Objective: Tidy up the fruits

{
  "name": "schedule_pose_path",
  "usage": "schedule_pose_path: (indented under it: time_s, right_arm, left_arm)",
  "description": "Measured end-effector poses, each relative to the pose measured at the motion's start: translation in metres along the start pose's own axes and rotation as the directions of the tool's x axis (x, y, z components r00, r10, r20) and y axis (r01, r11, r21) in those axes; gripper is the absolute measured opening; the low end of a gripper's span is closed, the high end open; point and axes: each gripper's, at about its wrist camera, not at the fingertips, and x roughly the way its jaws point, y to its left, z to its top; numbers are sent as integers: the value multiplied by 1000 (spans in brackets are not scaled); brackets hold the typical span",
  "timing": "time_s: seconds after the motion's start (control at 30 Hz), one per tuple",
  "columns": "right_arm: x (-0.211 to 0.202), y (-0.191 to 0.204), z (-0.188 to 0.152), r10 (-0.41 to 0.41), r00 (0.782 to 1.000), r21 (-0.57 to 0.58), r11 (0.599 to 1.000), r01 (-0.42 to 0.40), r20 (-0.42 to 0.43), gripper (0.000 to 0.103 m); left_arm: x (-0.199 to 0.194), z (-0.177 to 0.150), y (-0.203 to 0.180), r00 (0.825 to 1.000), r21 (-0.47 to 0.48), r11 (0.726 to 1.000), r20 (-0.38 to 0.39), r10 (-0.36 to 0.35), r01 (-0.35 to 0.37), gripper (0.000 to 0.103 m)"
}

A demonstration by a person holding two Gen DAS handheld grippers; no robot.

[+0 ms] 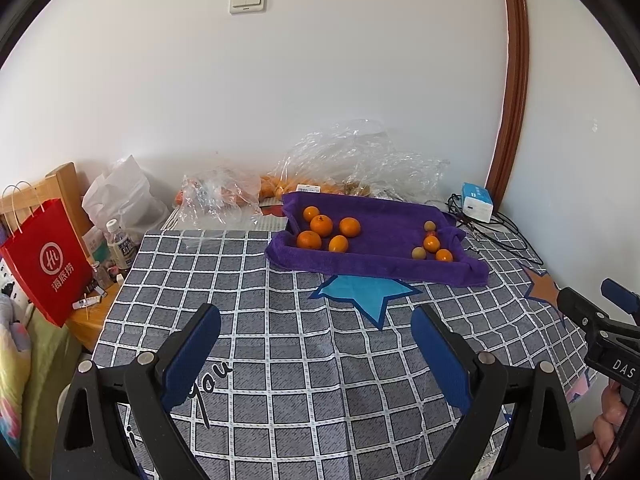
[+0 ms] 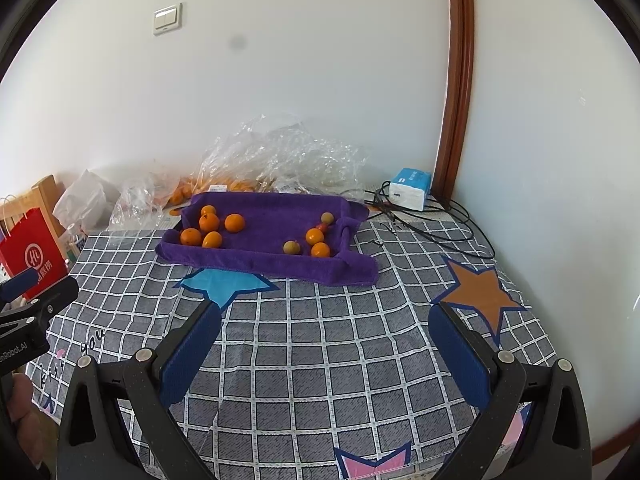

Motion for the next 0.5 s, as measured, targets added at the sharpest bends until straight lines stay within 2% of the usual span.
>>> schedule_pose_path:
  time_s: [0.5]
  right_arm:
    - [0,-1,0,2,1000,0,1000,-2,2,102]
  left_arm:
    - [1,0,1,1000,-6,1000,-4,-3,3,96]
